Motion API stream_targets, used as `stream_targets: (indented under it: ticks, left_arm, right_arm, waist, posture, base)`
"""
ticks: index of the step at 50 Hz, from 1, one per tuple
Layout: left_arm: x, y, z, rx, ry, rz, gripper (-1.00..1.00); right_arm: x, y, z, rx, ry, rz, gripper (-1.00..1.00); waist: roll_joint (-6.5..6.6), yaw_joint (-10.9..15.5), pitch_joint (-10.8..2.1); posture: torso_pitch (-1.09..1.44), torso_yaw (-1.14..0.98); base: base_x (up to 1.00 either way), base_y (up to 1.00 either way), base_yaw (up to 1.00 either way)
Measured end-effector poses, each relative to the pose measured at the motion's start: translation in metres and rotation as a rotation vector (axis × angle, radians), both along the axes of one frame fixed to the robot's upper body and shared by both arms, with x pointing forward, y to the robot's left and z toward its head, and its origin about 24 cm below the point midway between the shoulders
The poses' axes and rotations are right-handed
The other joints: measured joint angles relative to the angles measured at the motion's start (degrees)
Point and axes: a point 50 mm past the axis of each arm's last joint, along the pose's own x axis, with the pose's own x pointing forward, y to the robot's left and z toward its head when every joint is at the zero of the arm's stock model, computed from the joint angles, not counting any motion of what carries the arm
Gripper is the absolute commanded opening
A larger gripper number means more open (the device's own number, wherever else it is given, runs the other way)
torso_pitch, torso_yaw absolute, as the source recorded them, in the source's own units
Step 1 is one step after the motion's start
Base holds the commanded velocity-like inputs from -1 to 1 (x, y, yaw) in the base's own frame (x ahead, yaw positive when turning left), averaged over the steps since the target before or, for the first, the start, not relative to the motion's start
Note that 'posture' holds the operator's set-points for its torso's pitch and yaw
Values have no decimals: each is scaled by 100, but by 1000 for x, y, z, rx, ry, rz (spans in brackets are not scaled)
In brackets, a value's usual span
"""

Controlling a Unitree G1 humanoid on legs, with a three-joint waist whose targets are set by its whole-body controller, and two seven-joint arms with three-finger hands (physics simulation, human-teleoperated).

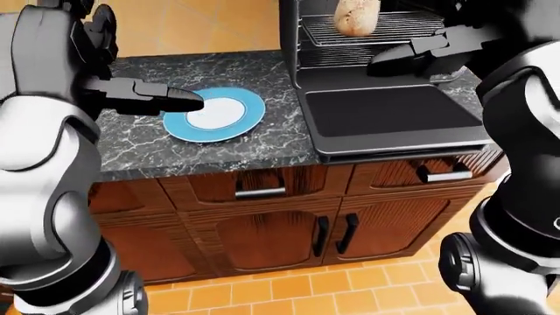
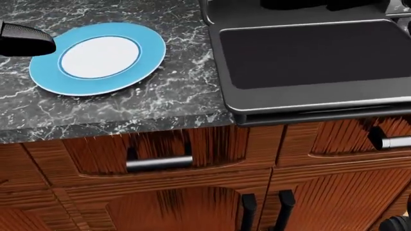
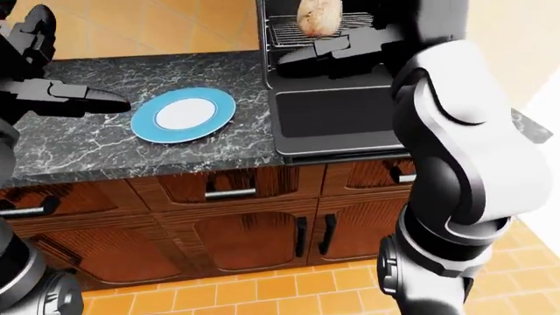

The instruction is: Pick the bread from the top rack and place it on the plate on the counter.

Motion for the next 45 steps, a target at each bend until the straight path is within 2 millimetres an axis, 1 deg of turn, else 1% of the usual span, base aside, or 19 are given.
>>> stream_targets:
  ticks: [4, 5, 6, 7, 8, 11, 13, 16, 18, 22, 24, 29, 31, 33, 35, 37, 39, 42, 45]
  left_arm:
    - [-1, -2, 5, 7, -21, -8, 100]
    - [-2, -3, 5, 8, -22, -10, 100]
    - [-1, -2, 3, 7, -15, -10, 100]
    - [0, -3, 0, 2, -1, -14, 100]
    - [2, -5, -3, 1, 16, -22, 100]
    - [4, -10, -5, 12, 35, -51, 100]
    - [2, -11, -1, 17, 9, -55, 100]
    - [-3, -8, 6, 19, -40, -41, 100]
    - [-4, -6, 8, 18, -50, -29, 100]
    - [2, -2, -1, 3, 7, -5, 100]
    - [2, -4, 0, 7, 10, -13, 100]
    - [-1, -4, 5, 18, -19, -19, 100]
    - [-2, -3, 6, 14, -26, -12, 100]
    - [-3, -3, 6, 15, -31, -9, 100]
    - [-2, -6, 2, 16, -21, -25, 100]
    - [2, -10, -3, 22, 8, -51, 100]
    - [4, -12, -6, 25, 24, -59, 100]
    - [1, -10, -1, 25, 0, -49, 100]
    - [-3, -8, 5, 27, -34, -36, 100]
  right_arm:
    - [-2, -3, 4, 2, -21, -11, 100]
    - [-3, -3, 4, -1, -25, -14, 100]
    - [-2, -2, 4, -4, -22, -15, 100]
    - [-2, -3, 2, -6, -14, -15, 100]
    - [-1, -4, 1, -5, -4, -19, 100]
    - [0, -9, -1, 8, 9, -44, 100]
    - [-1, -10, 3, 12, -9, -50, 100]
    - [-7, -8, 9, 8, -53, -41, 100]
    - [-7, -6, 10, 6, -62, -31, 100]
    - [-1, 0, 0, -7, -1, 1, 100]
    - [-1, -2, 2, -1, 1, -2, 100]
    - [-8, -4, 11, 16, -50, -5, 100]
    - [-9, -2, 12, 13, -60, 2, 100]
    - [-9, -2, 12, 11, -58, 2, 100]
    - [-8, -6, 9, 16, -47, -10, 100]
    - [-5, -10, 4, 27, -21, -31, 100]
    - [-2, -10, 3, 27, -8, -39, 100]
    - [-5, -7, 6, 20, -31, -29, 100]
    - [-7, -7, 9, 16, -53, -24, 100]
  waist:
    - [-266, -3, 107]
    - [-363, 21, 110]
    - [-507, 33, 67]
    - [-476, 14, 58]
    - [-403, -27, 64]
    - [-403, -49, -56]
    - [-347, -36, -123]
    - [-103, -72, -81]
    - [108, -64, -117]
    - [-13, -23, 4]
    - [-125, -28, 2]
    - [-285, 10, -66]
    - [-411, 58, -64]
    - [-609, 90, -74]
    - [-513, 0, -21]
    - [-532, -32, 1]
    - [-492, -25, -29]
    - [-337, -15, -27]
    - [-136, -42, -38]
  posture:
    - [0, 0]
    - [0, 0]
    - [0, 0]
    - [0, 0]
    - [0, 0]
    - [0, 0]
    - [0, 0]
    - [0, 0]
    - [0, 0]
    - [0, 0]
    - [0, 0]
    - [0, 0]
    - [0, 0]
    - [0, 0]
    - [0, 0]
    - [0, 0]
    - [0, 0]
    - [0, 0]
    - [0, 0]
  base:
    - [0, 1, 0]
    - [2, 11, 0]
    - [7, 17, 0]
    - [8, 16, 0]
    - [9, 17, 0]
    - [11, 17, 0]
    - [12, 16, 0]
    - [12, 16, 0]
    - [12, 16, 0]
    - [22, 14, 0]
    - [23, 5, 0]
    - [23, 0, 0]
    - [23, 0, 0]
    - [23, 0, 0]
    - [23, 0, 0]
    - [23, 0, 0]
    - [20, 0, 0]
    - [15, 0, 0]
    - [3, 0, 0]
